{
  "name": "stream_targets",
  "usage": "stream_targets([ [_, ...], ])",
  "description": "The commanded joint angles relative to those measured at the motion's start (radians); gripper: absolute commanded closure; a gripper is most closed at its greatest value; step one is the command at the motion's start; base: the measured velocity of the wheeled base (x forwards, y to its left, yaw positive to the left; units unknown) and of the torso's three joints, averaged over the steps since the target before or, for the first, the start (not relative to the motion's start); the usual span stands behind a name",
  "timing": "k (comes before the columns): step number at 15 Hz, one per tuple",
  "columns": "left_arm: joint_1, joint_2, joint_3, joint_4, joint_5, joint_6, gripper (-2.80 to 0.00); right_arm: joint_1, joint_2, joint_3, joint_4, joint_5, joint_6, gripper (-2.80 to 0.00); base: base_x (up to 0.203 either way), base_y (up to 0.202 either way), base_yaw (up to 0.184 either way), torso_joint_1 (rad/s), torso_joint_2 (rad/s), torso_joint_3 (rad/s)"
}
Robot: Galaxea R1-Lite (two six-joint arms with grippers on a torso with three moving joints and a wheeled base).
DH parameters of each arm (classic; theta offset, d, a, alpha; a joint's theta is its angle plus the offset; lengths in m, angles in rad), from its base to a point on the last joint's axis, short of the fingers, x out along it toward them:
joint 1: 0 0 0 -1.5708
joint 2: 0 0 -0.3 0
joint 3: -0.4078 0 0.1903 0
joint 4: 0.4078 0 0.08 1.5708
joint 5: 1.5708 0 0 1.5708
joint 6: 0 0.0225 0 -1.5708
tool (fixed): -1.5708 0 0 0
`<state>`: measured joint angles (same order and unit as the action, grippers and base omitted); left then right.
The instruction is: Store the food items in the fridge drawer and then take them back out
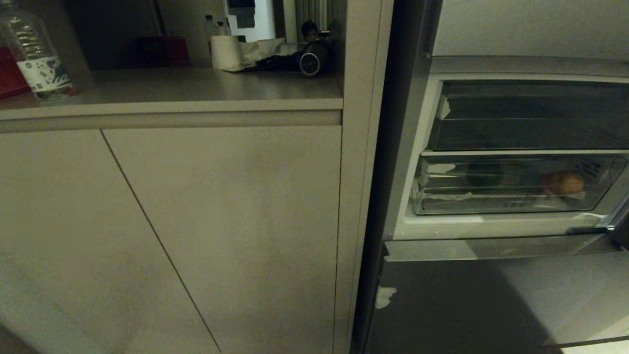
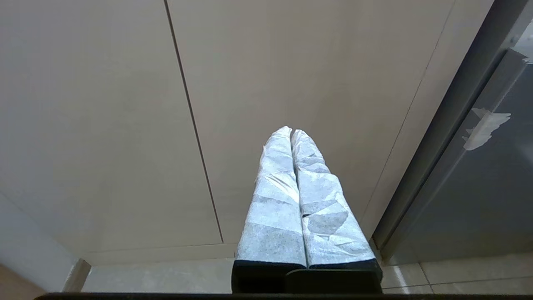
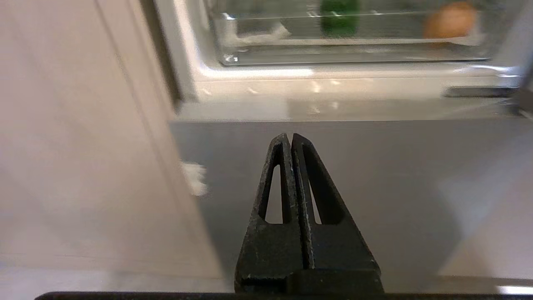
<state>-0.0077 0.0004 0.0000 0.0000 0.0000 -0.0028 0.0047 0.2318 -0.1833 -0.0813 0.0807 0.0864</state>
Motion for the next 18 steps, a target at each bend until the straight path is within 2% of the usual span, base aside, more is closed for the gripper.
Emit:
stream_targets([
  [1,0.0,0.0,0.0,0.0,0.0,0.0,0.0,0.003,0.357,-0.106,-0.037,0.039,0.027,0.0,0.0,0.0,0.0,0.0,0.0,0.0],
  [5,0.0,0.0,0.0,0.0,0.0,0.0,0.0,0.019,0.832,-0.178,-0.3,0.12,0.051,0.0,0.0,0.0,0.0,0.0,0.0,0.0],
  [6,0.0,0.0,0.0,0.0,0.0,0.0,0.0,0.037,0.92,-0.19,-0.378,0.129,0.052,-0.84,0.0,0.0,0.0,0.0,0.0,0.0],
  [7,0.0,0.0,0.0,0.0,0.0,0.0,0.0,0.06,0.996,-0.203,-0.443,0.137,0.053,-2.8,0.0,0.0,0.0,0.0,0.0,0.0],
  [10,0.0,0.0,0.0,0.0,0.0,0.0,0.0,0.13,1.144,-0.251,-0.565,0.151,0.046,-2.8,0.0,0.0,0.0,0.0,0.0,0.0],
  [14,0.0,0.0,0.0,0.0,0.0,0.0,0.0,0.144,1.273,-0.289,-0.756,0.15,0.004,-2.8,0.0,0.0,0.0,0.0,0.0,0.0],
  [16,0.0,0.0,0.0,0.0,0.0,0.0,0.0,0.162,1.316,-0.317,-0.788,0.145,-0.006,-2.8,0.0,0.0,0.0,0.0,0.0,0.0],
  [18,0.0,0.0,0.0,0.0,0.0,0.0,0.0,0.176,1.373,-0.37,-0.793,0.096,-0.012,-2.8,0.0,0.0,0.0,0.0,0.0,0.0],
])
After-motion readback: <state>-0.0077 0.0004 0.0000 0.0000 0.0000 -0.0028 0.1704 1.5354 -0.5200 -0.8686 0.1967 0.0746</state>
